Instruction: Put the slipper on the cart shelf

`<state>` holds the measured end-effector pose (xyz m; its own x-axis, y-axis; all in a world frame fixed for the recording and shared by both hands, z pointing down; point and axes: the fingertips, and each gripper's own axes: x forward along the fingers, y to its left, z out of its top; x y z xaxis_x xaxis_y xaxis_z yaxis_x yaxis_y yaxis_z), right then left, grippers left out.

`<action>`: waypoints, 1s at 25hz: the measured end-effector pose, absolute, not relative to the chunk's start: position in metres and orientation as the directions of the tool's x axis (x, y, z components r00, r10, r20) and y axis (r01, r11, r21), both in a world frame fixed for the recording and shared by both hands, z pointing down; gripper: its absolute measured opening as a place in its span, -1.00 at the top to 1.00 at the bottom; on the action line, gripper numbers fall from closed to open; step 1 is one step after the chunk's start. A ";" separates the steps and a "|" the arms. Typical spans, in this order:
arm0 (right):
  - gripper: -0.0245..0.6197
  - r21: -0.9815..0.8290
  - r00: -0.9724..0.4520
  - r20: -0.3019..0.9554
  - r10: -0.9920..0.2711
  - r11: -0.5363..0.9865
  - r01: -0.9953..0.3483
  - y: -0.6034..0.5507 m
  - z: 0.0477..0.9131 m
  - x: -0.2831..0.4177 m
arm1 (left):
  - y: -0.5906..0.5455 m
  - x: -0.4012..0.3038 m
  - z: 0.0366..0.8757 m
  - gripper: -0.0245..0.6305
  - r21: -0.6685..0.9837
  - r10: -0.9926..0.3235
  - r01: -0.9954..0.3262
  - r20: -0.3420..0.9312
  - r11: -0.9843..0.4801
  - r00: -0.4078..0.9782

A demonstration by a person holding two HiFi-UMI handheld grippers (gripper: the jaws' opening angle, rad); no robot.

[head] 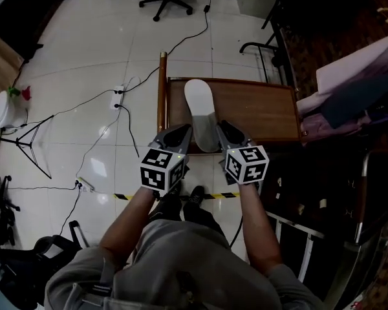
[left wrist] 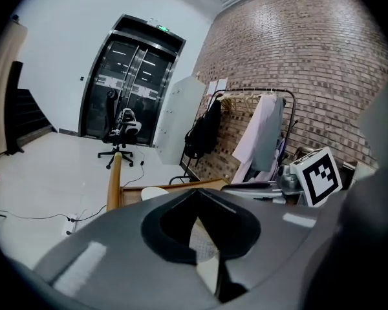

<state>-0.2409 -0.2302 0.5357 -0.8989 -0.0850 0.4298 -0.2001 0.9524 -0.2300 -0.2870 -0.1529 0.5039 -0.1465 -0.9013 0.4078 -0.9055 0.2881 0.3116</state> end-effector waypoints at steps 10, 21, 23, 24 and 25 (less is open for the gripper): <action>0.66 -0.213 -0.808 0.585 -0.075 0.946 -0.242 -0.246 0.624 -0.259 | -0.163 -0.298 0.526 0.90 0.325 -0.880 -0.894 0.454 0.309 -0.139; 0.64 -0.211 -0.701 0.711 -0.056 0.934 -0.289 -0.250 0.710 -0.283 | -0.144 -0.314 0.540 0.90 0.328 -0.850 -0.876 0.502 0.355 -0.156; 0.64 -0.186 -0.683 0.728 -0.058 0.942 -0.279 -0.249 0.714 -0.282 | -0.143 -0.316 0.542 0.90 0.324 -0.851 -0.877 0.501 0.356 -0.160; 0.71 -0.174 -0.678 0.733 -0.056 0.948 -0.266 -0.249 0.713 -0.283 | -0.142 -0.318 0.543 0.90 0.319 -0.851 -0.879 0.499 0.356 -0.163; 0.84 -0.167 -0.677 0.734 -0.053 0.952 -0.255 -0.248 0.711 -0.284 | -0.142 -0.320 0.543 0.90 0.317 -0.852 -0.879 0.498 0.355 -0.165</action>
<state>-0.2843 -0.2482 0.7112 -0.6771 -0.0528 0.7340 -0.2555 0.9523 -0.1672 -0.3202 -0.1422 0.5432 -0.1650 -0.8516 0.4976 -0.8795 0.3554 0.3166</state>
